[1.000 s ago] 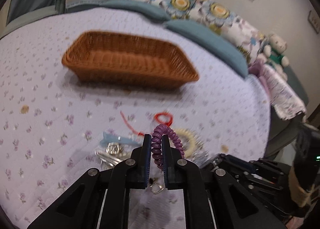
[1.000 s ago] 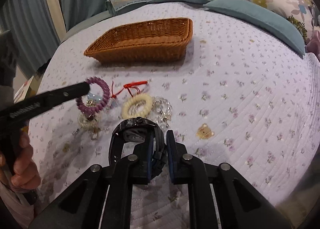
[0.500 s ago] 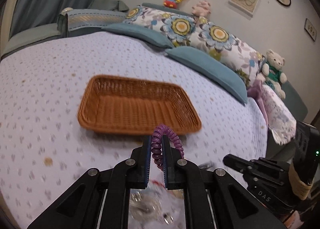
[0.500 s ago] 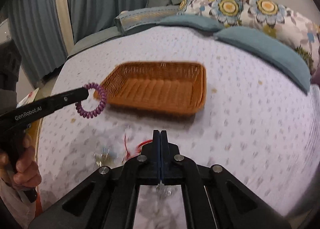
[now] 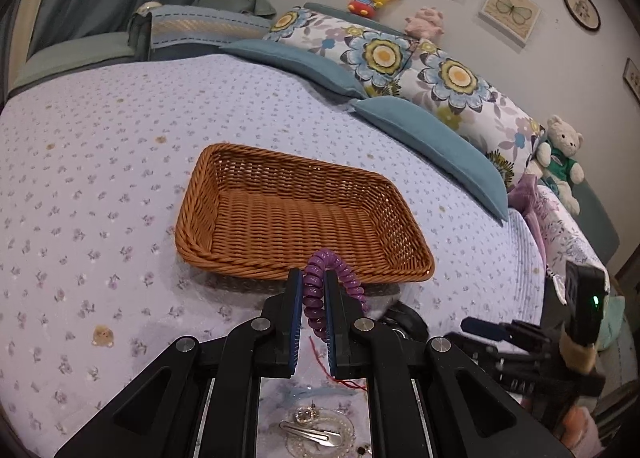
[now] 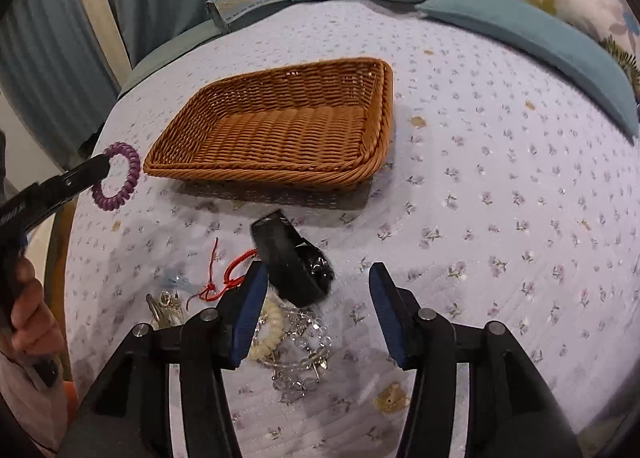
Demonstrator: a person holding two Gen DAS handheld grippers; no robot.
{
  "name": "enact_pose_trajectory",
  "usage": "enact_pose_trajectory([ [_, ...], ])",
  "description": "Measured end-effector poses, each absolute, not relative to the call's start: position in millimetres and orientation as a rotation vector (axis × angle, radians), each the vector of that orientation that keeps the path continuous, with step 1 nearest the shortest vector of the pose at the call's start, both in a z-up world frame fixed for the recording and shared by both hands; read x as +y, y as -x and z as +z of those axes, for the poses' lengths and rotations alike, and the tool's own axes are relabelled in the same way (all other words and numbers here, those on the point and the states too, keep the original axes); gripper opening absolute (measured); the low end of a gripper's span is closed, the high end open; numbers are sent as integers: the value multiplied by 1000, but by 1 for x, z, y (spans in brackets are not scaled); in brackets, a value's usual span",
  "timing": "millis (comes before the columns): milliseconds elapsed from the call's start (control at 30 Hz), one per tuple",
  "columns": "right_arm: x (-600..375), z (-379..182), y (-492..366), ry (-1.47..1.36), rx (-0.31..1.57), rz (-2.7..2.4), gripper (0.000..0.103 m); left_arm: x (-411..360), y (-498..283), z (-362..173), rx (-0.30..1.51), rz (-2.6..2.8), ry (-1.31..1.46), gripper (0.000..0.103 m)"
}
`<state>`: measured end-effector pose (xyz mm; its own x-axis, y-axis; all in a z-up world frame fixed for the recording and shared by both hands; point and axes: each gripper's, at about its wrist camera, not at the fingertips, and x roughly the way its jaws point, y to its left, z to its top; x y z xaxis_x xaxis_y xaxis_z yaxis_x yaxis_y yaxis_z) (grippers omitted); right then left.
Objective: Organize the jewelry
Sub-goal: 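Carry the watch and purple coil tie into the basket and open both tools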
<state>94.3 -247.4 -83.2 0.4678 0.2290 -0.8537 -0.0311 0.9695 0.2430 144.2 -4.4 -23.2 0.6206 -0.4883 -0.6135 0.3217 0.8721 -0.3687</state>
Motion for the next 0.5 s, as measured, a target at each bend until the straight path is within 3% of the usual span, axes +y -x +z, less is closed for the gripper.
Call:
enact_pose_trajectory([
  [100, -238, -87, -101, -192, 1099, 208, 59, -2, -145, -23, 770, -476, 247, 10],
  [200, -225, -91, -103, -132, 1098, 193, 71, -1, -145, -23, 769, -477, 245, 10],
  [300, -211, -98, -112, -61, 1111, 186, 72, -2, -144, -21, 763, -484, 248, 10],
  [333, -207, -101, -114, -36, 1111, 178, 62, -2, -143, -21, 761, -486, 247, 10],
  [367, -203, -104, -117, 3, 1113, 160, 36, -3, -143, -21, 760, -486, 243, 10],
  [400, -200, -108, -121, 29, 1129, 152, 30, -4, -143, -22, 760, -483, 237, 10],
  [500, -199, -108, -120, 39, 1114, 145, 30, -4, -146, -25, 768, -478, 233, 10],
])
